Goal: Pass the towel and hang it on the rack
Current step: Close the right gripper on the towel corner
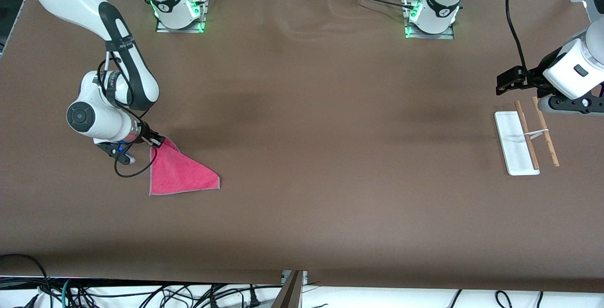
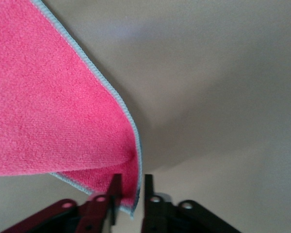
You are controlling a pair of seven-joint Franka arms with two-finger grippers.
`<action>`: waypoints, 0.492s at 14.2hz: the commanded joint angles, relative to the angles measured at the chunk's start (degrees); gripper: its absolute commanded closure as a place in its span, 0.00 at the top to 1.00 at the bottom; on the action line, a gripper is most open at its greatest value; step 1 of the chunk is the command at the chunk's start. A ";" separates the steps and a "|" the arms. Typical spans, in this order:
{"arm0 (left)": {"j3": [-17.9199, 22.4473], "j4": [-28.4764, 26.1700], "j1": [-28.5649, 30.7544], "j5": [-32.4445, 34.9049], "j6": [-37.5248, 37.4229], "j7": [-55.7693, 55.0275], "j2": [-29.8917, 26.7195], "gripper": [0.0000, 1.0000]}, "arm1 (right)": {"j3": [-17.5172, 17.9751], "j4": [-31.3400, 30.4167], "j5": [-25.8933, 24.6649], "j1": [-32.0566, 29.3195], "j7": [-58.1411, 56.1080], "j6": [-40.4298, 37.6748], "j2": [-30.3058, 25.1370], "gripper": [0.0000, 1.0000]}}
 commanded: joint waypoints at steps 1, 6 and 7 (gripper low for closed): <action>-0.08 1.19 -0.13 1.02 -1.20 0.24 -0.18 1.00 | 0.35 -1.25 0.92 0.11 -0.84 -0.26 -2.00 0.00; -0.08 1.19 -0.13 1.02 -1.21 0.24 -0.18 1.00 | 2.64 11.99 3.29 1.77 0.47 -19.20 -4.12 0.00; -0.08 1.11 -0.13 1.02 -1.21 0.24 -0.18 1.00 | 2.55 15.86 3.47 3.09 1.60 -23.86 -4.12 0.00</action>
